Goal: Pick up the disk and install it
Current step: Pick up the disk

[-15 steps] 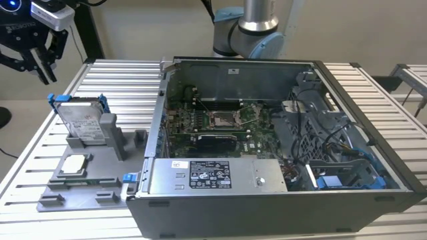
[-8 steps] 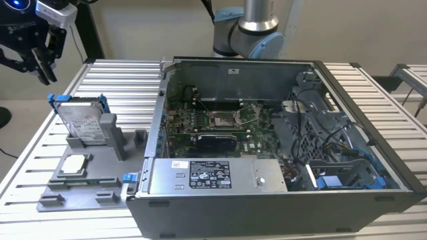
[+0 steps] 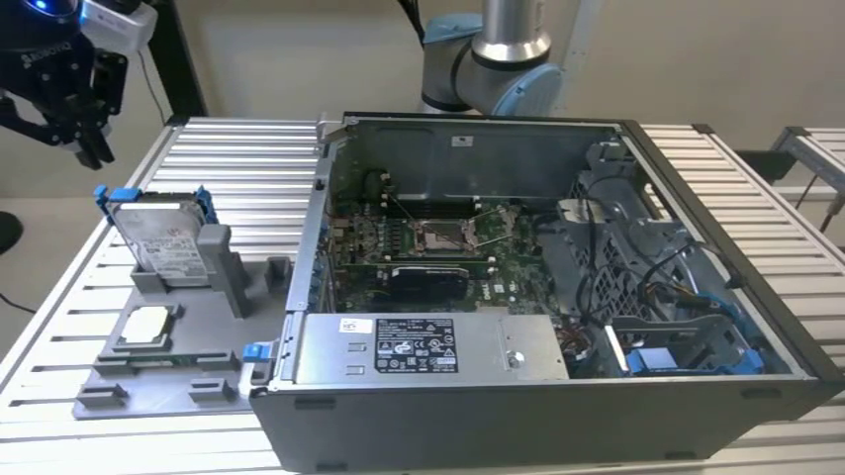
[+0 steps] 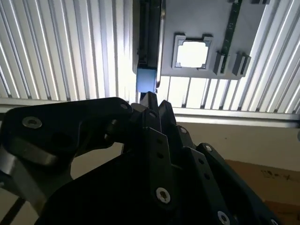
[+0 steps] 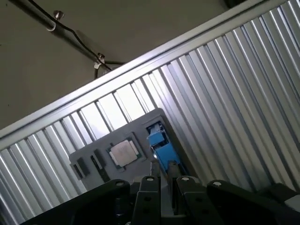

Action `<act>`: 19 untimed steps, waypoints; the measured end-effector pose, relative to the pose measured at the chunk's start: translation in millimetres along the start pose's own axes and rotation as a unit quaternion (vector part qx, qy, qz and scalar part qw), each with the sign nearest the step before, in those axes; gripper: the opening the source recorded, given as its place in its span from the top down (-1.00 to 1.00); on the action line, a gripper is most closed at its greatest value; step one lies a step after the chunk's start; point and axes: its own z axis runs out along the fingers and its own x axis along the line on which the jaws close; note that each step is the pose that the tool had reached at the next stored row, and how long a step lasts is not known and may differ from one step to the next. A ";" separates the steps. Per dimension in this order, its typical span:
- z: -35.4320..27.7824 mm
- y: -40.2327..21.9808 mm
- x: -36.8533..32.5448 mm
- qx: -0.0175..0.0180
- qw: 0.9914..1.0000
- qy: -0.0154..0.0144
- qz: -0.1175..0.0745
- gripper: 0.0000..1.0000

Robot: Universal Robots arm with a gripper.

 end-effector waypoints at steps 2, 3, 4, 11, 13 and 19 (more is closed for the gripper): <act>0.2 0.0 0.0 0.001 1.000 0.000 -0.018 1.00; 0.4 0.0 0.0 0.001 1.000 0.000 -0.027 1.00; 0.5 0.0 0.0 0.002 0.999 0.000 -0.037 1.00; 1.0 0.0 0.0 0.004 0.995 0.001 -0.100 1.00; 1.1 0.0 0.0 0.004 0.993 0.001 -0.118 1.00; 1.3 0.0 0.0 0.005 0.985 0.002 -0.172 1.00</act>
